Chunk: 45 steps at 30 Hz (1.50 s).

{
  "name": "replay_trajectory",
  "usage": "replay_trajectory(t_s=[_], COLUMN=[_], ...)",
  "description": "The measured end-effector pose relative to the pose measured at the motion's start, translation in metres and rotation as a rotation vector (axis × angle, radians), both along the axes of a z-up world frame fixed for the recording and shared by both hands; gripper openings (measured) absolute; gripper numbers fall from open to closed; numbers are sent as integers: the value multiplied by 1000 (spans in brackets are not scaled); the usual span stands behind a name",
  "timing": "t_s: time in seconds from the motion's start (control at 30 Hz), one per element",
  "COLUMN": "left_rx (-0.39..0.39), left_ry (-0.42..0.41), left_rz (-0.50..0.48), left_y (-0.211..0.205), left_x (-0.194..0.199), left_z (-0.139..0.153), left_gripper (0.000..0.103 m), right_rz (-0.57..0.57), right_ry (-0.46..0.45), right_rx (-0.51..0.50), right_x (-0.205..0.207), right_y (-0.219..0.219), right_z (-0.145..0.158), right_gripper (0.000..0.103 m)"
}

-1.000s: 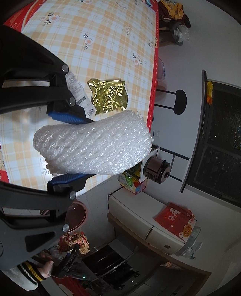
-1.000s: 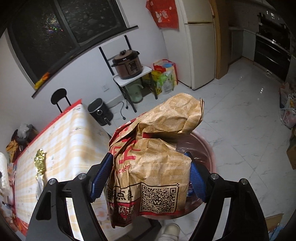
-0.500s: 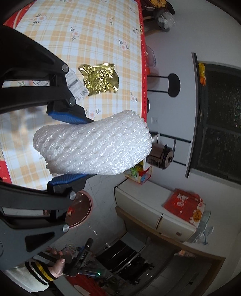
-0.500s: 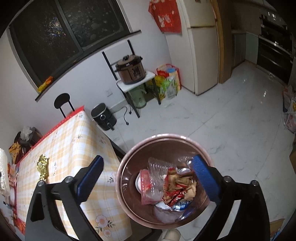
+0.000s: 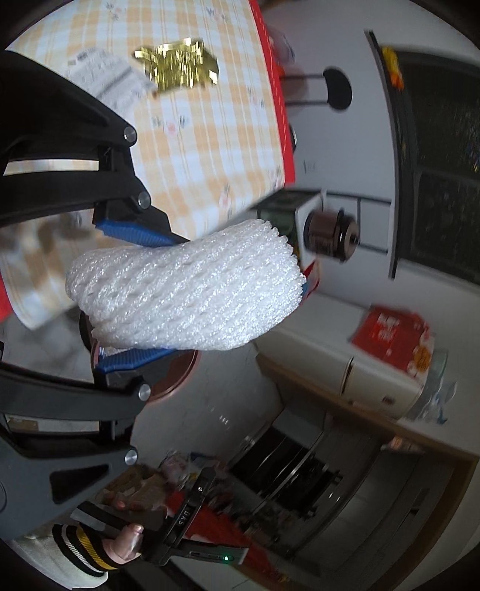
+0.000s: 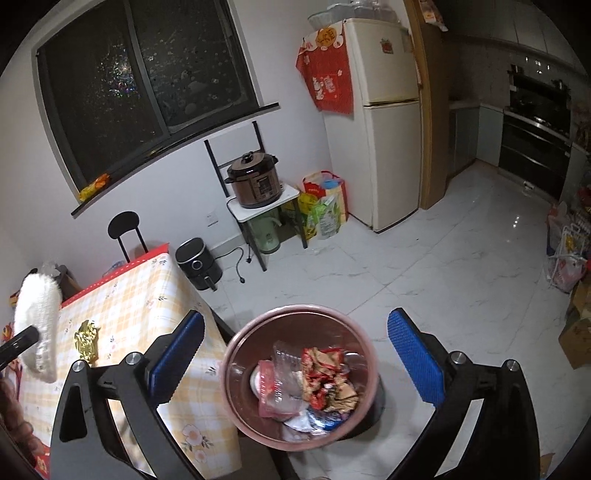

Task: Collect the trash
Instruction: 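Release the white foam net into the brown bin with the left tool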

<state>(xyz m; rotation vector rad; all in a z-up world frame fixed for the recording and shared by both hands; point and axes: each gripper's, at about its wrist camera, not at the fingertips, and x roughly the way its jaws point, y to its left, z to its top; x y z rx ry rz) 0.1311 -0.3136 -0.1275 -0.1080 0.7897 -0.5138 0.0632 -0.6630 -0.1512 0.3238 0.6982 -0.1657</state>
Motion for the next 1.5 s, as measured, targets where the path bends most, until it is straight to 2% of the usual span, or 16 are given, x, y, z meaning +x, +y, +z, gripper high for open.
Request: replay_trajectory(t_s=[0.27,0.53,0.63,0.7,0.77,0.87,0.97,1.2,1.33,1.5], left_rx=[-43,-25,-22,-22,-27,-27,-27,-12,-11,-29], left_ry=[42,64,65,58,38,18,-11,-56,-66,-55], left_rz=[-111,-212,-246,-252,-252,-246,-202,-38,115,358], left_y=[-80,-149,-170,-177,-180,-177,-159,-71,-3,105], left_x=[17,28,35,37,39,39,36,29,24,2], left_z=[-32,-54,-60,-59,-54,-44,-33,-11,0,4], left_gripper=[51,53,64,79,84,86,94,94,94,94], right_rz=[-54,-171,-195,-203,-201,-180,-142,-5,94,238], right_ry=[48,75,85,90,92,91,82,58,53,55], right_rx=[-45,-46,-40,-35,-31,-25,-22,-31,-29,-25], right_x=[-41,-82,-90,-93,-94,-89,-79,-35,-4,33], right_y=[-40,-84,-93,-95,-94,-90,-80,-36,4,68], right_z=[-1,-10,-15,-17,-19,-21,-17,-4,2,5], right_gripper=[98,98,98,98,98,98,98,98,98,98])
